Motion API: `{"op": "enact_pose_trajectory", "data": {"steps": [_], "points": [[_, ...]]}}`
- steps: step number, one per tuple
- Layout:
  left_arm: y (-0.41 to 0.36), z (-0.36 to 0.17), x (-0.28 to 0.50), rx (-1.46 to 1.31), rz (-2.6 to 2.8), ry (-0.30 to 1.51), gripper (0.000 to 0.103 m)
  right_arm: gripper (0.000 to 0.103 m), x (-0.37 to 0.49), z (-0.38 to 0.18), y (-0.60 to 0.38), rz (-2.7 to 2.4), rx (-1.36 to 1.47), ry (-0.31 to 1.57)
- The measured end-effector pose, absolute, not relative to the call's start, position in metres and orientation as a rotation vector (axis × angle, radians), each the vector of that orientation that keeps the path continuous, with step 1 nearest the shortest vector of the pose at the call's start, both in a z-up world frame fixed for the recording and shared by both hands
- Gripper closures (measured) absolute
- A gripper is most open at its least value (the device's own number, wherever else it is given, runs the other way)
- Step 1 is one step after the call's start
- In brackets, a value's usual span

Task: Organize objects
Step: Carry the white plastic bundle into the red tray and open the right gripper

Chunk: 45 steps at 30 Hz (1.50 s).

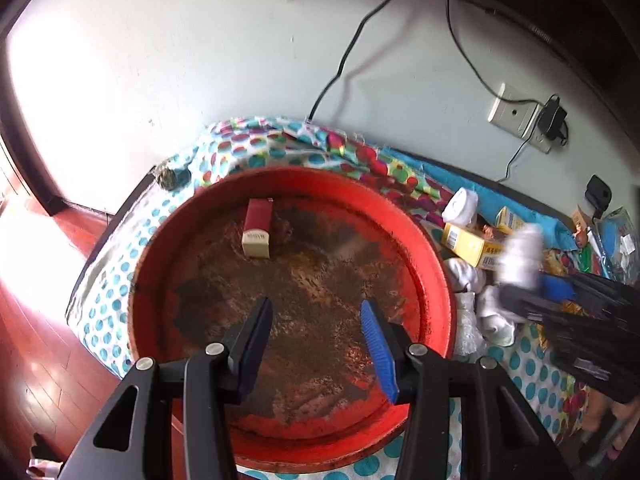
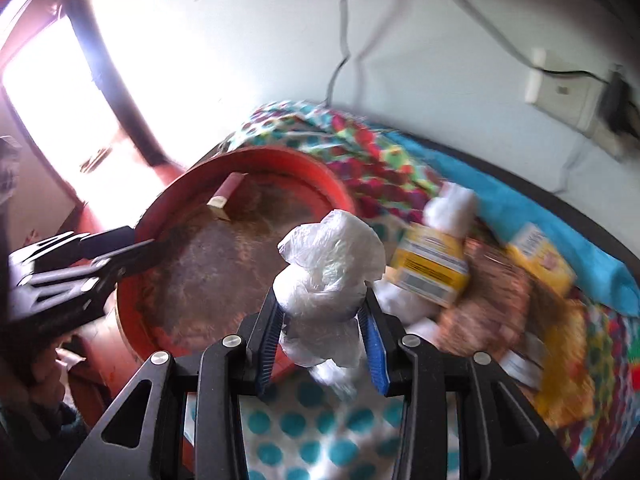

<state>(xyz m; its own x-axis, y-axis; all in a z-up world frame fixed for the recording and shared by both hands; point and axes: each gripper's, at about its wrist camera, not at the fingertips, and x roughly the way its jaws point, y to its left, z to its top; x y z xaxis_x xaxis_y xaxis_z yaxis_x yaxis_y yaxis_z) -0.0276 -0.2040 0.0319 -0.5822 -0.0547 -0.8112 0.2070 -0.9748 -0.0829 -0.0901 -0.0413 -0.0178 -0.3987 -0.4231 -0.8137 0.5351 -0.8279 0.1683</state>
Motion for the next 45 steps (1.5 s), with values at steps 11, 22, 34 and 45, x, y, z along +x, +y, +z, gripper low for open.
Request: {"op": "enact_pose_trajectory", "data": {"steps": [11,22,34,45], "points": [[-0.226,0.047,-0.013,1.329,-2.662,0.315,0.055,0.066,-0.139,-0.067,-0.138,-2.098,1.344,0.313],[-0.224,0.047,-0.013,1.348,-2.688,0.339,0.055,0.066,-0.166,-0.090,-0.170,-2.079,1.403,0.369],[-0.222,0.055,-0.007,1.322,-2.712,0.359,0.055,0.066,-0.167,-0.095,-0.181,-2.083,1.402,0.375],[-0.217,0.056,-0.008,1.325,-2.724,0.366,0.055,0.044,-0.163,-0.092,-0.176,-2.111,1.373,0.343]]}}
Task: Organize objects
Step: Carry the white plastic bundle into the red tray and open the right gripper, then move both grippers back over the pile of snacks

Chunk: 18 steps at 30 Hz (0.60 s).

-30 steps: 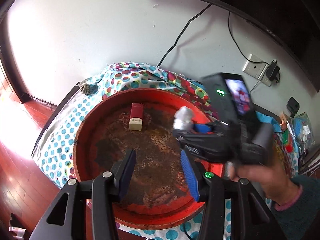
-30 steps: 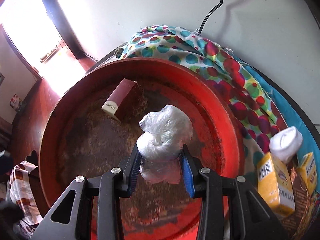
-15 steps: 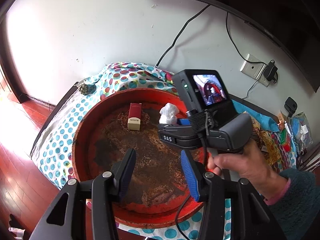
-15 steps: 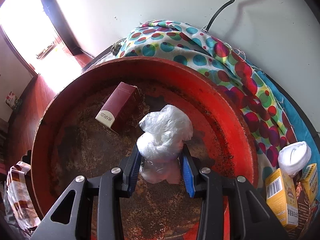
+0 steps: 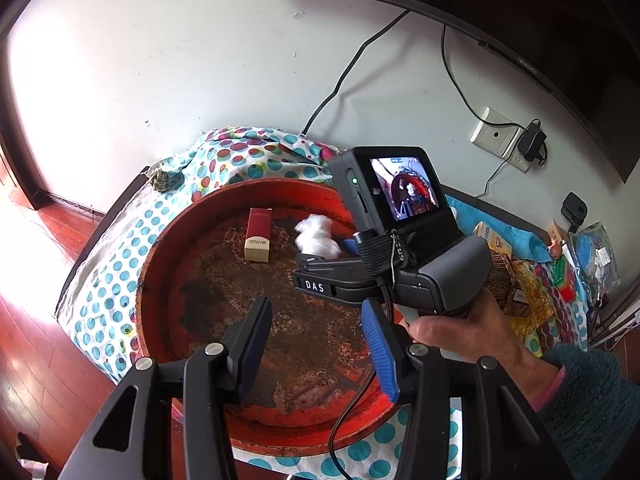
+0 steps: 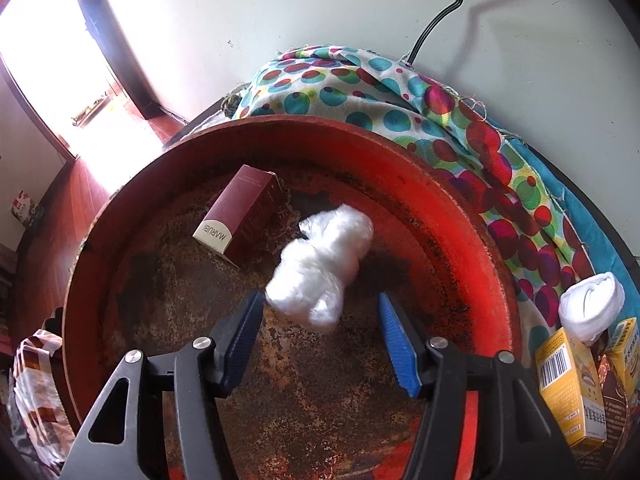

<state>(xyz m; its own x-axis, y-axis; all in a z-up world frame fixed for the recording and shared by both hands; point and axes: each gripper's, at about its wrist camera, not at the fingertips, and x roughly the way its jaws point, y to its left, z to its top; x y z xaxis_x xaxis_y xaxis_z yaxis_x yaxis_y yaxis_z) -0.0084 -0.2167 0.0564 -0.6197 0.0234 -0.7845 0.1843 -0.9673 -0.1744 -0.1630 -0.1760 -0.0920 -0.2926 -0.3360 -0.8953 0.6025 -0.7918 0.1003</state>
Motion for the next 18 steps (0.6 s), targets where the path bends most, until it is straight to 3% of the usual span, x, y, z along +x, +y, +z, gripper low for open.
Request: {"op": "enact_pose_trajectory", "data": {"steps": [18], "points": [[-0.201,0.073,-0.001,1.284,-2.774,0.314,0.053,0.039,-0.126,-0.034,-0.087,-2.256,1.194,0.224]]}}
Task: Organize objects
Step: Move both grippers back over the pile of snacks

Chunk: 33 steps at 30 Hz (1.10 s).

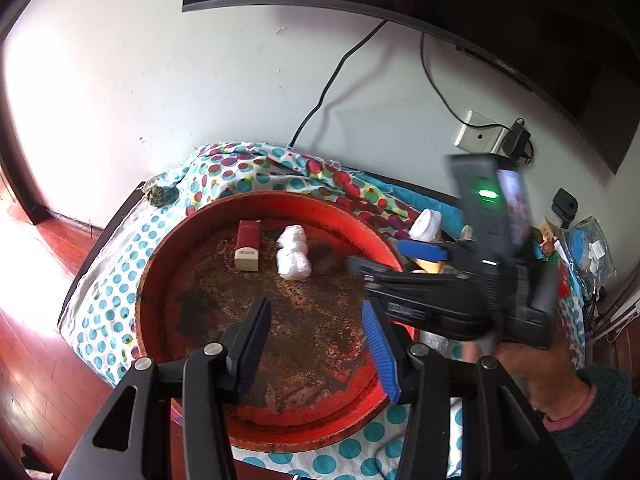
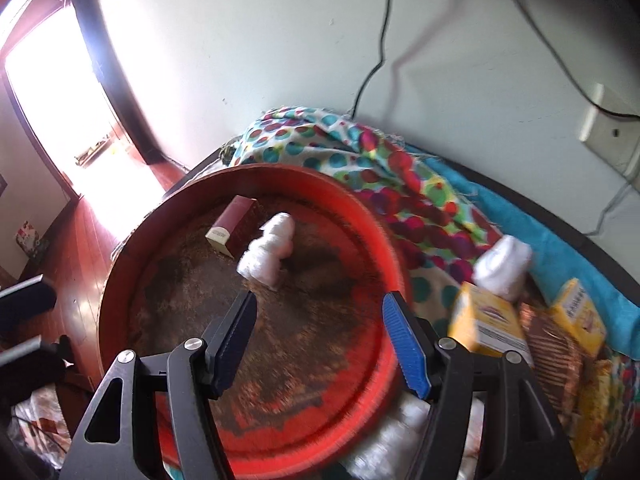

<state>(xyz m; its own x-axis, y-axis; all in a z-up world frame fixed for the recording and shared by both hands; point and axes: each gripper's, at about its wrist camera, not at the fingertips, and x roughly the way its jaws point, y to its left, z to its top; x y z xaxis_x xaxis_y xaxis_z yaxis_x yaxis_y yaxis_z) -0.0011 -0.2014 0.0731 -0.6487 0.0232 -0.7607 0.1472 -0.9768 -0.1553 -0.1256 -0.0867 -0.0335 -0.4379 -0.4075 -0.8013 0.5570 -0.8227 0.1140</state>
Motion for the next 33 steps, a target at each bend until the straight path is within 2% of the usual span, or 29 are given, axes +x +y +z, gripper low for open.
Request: {"op": "enact_pose_trajectory", "data": {"steps": [11,20,28,33], "points": [[-0.169,0.059,-0.013,1.382,-2.790,0.224,0.051,0.037,-0.094,-0.035,0.066,-2.436,1.296,0.062],[-0.124,0.043,-0.023,1.497,-2.841,0.126,0.051,0.037,-0.081,-0.068,0.188,-2.560,1.421,-0.254],[-0.095,0.025,-0.031,1.603,-2.875,0.084,0.051,0.037,-0.081,-0.098,0.232,-2.562,1.450,-0.450],[-0.085,0.014,-0.036,1.657,-2.876,0.100,0.051,0.036,-0.089,-0.112,0.250,-2.492,1.402,-0.661]]}}
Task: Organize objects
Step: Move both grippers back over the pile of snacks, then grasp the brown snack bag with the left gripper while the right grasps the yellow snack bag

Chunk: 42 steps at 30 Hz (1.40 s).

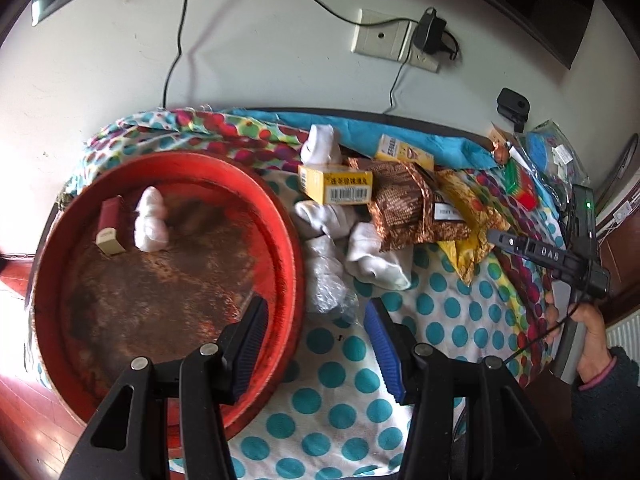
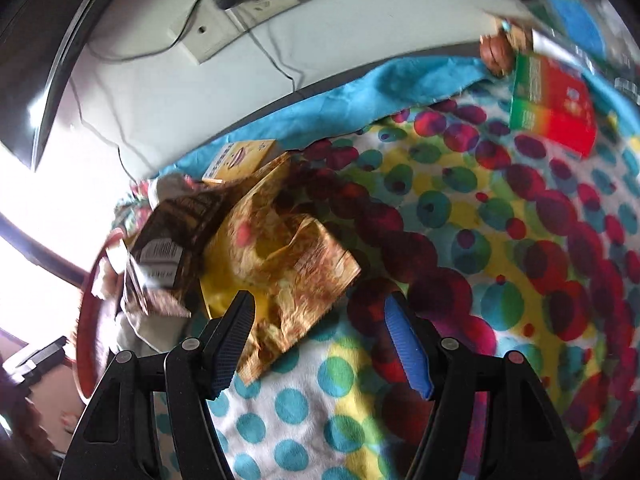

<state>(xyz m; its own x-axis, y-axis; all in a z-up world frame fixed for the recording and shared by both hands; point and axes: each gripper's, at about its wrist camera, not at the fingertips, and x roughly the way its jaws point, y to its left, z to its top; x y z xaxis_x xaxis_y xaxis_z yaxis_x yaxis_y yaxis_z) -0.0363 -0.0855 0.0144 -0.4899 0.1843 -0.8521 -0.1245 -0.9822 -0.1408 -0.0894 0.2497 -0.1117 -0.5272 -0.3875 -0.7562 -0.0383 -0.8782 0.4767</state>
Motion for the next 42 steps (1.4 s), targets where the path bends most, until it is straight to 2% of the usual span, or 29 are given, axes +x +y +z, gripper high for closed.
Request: {"op": "enact_pose_trajectory", "data": {"steps": [6,14,16,17,18,22,27,32,37,42], "points": [[-0.073,0.001,-0.041,-1.510,2.529,-0.058,0.051,0.036,-0.099,-0.118,0.251,-2.421,1.318,-0.787],[-0.049,-0.017,-0.051,-1.535,2.501,0.020,0.051,0.036,-0.114,-0.117,0.235,-2.370,1.258,-0.784],[-0.041,-0.019,-0.053,-1.511,2.504,0.046,0.051,0.042,-0.116,-0.116,0.230,-2.368,1.240,-0.768],[-0.035,-0.020,-0.054,-1.503,2.501,0.063,0.051,0.052,-0.115,-0.114,0.228,-2.368,1.221,-0.746],[-0.029,-0.021,-0.056,-1.491,2.491,0.079,0.051,0.065,-0.115,-0.112,0.225,-2.369,1.212,-0.720],[-0.002,-0.028,-0.057,-1.404,2.450,0.140,0.050,0.069,-0.114,-0.108,0.220,-2.358,1.186,-0.659],[0.034,-0.033,-0.055,-1.226,2.521,0.380,0.048,0.075,-0.109,-0.104,0.216,-2.374,1.159,-0.577],[0.065,-0.037,-0.054,-0.998,2.632,0.782,0.046,0.076,-0.106,-0.104,0.219,-2.377,1.133,-0.561],[0.083,-0.048,-0.063,-0.921,2.612,0.947,0.046,0.076,-0.110,-0.111,0.228,-2.340,1.137,-0.620],[0.097,-0.057,-0.076,-0.865,2.596,1.116,0.046,0.076,-0.110,-0.111,0.227,-2.341,1.125,-0.588]]}}
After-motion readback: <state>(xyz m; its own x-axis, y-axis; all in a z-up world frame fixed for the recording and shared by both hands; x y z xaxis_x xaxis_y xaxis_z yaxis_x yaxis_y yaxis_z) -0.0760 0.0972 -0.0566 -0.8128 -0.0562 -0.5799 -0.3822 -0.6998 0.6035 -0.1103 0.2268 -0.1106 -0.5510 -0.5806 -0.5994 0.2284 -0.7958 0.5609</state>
